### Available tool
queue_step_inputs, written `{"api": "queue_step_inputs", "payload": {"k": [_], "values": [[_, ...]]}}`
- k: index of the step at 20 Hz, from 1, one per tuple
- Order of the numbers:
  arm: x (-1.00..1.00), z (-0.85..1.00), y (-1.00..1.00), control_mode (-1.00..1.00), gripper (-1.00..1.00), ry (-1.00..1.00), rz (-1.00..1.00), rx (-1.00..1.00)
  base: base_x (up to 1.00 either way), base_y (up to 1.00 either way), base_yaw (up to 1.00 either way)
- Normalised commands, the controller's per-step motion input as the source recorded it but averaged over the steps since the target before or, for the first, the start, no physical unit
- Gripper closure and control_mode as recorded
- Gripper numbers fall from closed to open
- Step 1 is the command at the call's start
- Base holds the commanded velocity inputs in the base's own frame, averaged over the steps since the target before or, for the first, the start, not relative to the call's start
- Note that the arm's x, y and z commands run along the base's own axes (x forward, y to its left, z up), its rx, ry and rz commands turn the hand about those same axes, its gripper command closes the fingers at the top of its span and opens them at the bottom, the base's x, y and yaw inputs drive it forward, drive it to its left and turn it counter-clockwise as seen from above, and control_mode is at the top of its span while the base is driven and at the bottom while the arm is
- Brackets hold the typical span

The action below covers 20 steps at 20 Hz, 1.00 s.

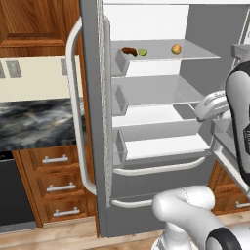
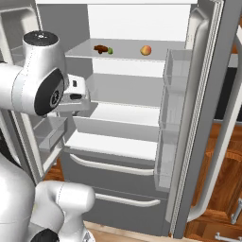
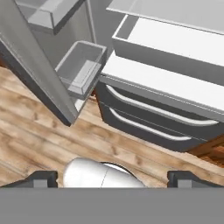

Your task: Open the fridge, remove the mango, lemon wedge, and chicken drumstick, and place them on any counter.

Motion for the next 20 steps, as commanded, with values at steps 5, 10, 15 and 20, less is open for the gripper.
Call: {"api": "queue_step_inputs", "payload": {"k": [5, 10, 15, 20], "values": [[-0.01, -0.25, -0.47, -1.00, -1.00, -0.09, -0.03, -0.29, 0.00, 0.00, 0.00], [-0.33, 0.08, -0.13, -1.00, -1.00, -0.28, -0.05, -0.12, 0.00, 0.00, 0.00], [-0.32, 0.20, 0.00, -1.00, -1.00, -0.41, -0.06, 0.00, 0.00, 0.00, 0.00], [-0.06, 0.45, 0.00, -1.00, -1.00, -0.23, -0.01, 0.00, 0.00, 0.00, 0.00]]}}
